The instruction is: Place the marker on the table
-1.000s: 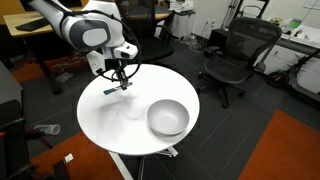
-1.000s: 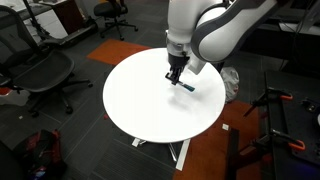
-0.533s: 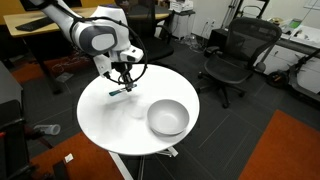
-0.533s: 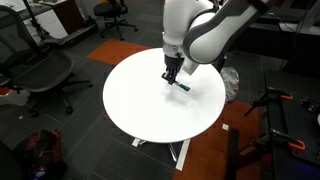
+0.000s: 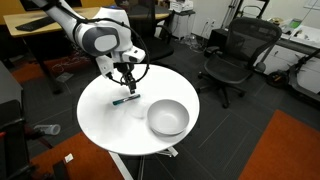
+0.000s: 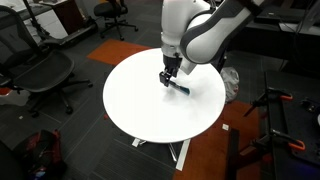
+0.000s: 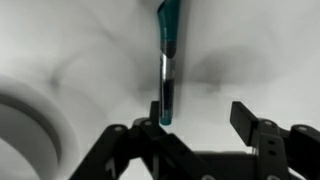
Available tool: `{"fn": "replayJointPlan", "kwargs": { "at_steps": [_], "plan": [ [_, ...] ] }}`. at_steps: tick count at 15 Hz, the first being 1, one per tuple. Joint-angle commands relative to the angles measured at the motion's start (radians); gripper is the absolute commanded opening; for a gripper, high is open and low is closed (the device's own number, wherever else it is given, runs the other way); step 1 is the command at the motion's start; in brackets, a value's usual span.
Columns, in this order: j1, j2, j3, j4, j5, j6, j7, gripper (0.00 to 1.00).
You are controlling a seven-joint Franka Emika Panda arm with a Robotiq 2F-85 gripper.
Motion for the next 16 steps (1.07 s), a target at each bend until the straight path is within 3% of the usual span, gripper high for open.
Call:
{"fn": "replayJointPlan", "kwargs": {
  "at_steps": [1, 16],
  "plan": [
    [0.012, -0.035, -0.016, -0.02, 0.017, -0.013, -0.012, 1.0],
    [0.025, -0.363, -0.038, -0.28, -0.043, -0.04, -0.006, 1.0]
  ]
}}
